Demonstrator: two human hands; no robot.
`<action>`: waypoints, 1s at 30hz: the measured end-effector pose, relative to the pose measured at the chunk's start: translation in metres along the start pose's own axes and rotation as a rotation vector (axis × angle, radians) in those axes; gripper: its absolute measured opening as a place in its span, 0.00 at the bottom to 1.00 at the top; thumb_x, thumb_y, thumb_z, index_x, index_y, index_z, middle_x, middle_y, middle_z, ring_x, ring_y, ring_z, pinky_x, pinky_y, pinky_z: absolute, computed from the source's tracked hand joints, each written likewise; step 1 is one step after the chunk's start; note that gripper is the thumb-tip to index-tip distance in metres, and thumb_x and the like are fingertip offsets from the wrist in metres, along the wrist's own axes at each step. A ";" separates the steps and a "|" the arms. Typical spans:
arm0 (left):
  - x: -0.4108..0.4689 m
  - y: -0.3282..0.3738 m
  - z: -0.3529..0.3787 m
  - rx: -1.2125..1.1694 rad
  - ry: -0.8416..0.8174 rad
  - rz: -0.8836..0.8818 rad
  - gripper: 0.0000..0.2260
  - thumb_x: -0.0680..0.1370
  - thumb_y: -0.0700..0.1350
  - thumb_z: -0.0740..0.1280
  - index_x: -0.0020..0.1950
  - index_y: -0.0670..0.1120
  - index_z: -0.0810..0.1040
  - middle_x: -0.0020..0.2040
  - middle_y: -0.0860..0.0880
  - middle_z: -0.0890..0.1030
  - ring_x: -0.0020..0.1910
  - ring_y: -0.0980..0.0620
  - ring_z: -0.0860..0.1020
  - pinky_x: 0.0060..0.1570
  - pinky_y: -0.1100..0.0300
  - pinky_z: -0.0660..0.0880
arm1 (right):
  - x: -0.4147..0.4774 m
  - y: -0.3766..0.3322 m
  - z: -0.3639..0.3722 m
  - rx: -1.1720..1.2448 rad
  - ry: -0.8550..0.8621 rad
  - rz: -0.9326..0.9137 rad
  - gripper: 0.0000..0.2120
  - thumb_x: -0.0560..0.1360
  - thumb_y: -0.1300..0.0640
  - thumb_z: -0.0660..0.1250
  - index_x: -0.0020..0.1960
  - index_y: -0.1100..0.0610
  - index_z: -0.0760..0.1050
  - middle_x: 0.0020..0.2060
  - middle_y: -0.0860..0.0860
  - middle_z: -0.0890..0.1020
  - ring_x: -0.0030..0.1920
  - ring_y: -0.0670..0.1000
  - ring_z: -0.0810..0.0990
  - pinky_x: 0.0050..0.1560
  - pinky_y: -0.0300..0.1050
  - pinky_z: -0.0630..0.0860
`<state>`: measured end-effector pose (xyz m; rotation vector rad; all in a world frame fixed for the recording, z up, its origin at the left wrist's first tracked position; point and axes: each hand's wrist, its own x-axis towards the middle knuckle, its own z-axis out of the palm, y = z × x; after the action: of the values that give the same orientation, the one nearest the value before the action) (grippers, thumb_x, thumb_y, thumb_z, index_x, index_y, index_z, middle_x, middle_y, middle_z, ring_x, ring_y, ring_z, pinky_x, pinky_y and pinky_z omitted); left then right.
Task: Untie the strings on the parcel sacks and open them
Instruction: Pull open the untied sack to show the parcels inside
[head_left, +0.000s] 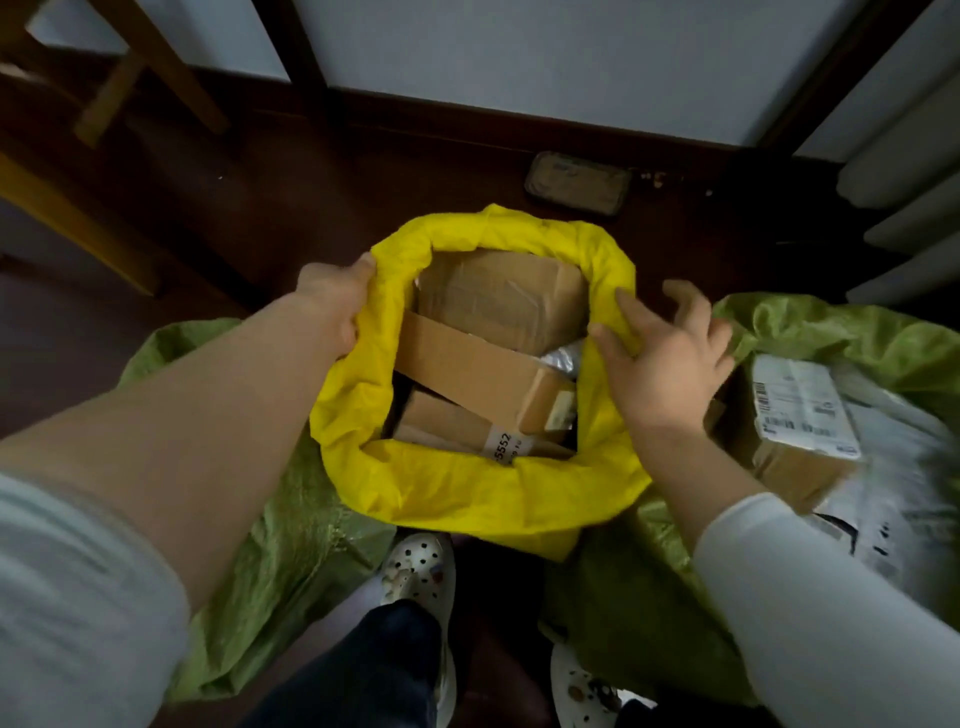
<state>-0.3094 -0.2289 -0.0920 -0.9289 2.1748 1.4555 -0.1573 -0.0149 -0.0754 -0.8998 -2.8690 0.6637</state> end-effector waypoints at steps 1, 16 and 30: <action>-0.003 -0.002 -0.002 0.009 0.009 0.061 0.19 0.75 0.53 0.68 0.59 0.41 0.76 0.53 0.42 0.79 0.50 0.43 0.79 0.56 0.48 0.74 | -0.008 0.004 0.002 -0.021 -0.058 0.017 0.24 0.74 0.45 0.65 0.69 0.44 0.66 0.73 0.52 0.59 0.70 0.61 0.57 0.67 0.59 0.58; -0.124 -0.090 0.000 0.222 0.300 -0.382 0.36 0.73 0.61 0.66 0.72 0.41 0.60 0.70 0.38 0.63 0.67 0.39 0.63 0.67 0.48 0.61 | -0.055 -0.011 0.015 0.142 -0.282 0.387 0.43 0.70 0.53 0.72 0.75 0.56 0.49 0.74 0.62 0.48 0.73 0.63 0.50 0.72 0.58 0.56; -0.089 -0.072 -0.007 -0.699 -0.060 -0.472 0.26 0.80 0.59 0.52 0.73 0.45 0.63 0.72 0.42 0.67 0.68 0.42 0.68 0.63 0.46 0.68 | -0.034 -0.030 0.002 1.150 -0.034 0.945 0.25 0.71 0.73 0.57 0.62 0.54 0.75 0.62 0.56 0.75 0.57 0.57 0.75 0.61 0.52 0.75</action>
<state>-0.1951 -0.2253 -0.0831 -1.4659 1.2535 1.9609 -0.1451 -0.0568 -0.0622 -1.7937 -1.3454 1.9986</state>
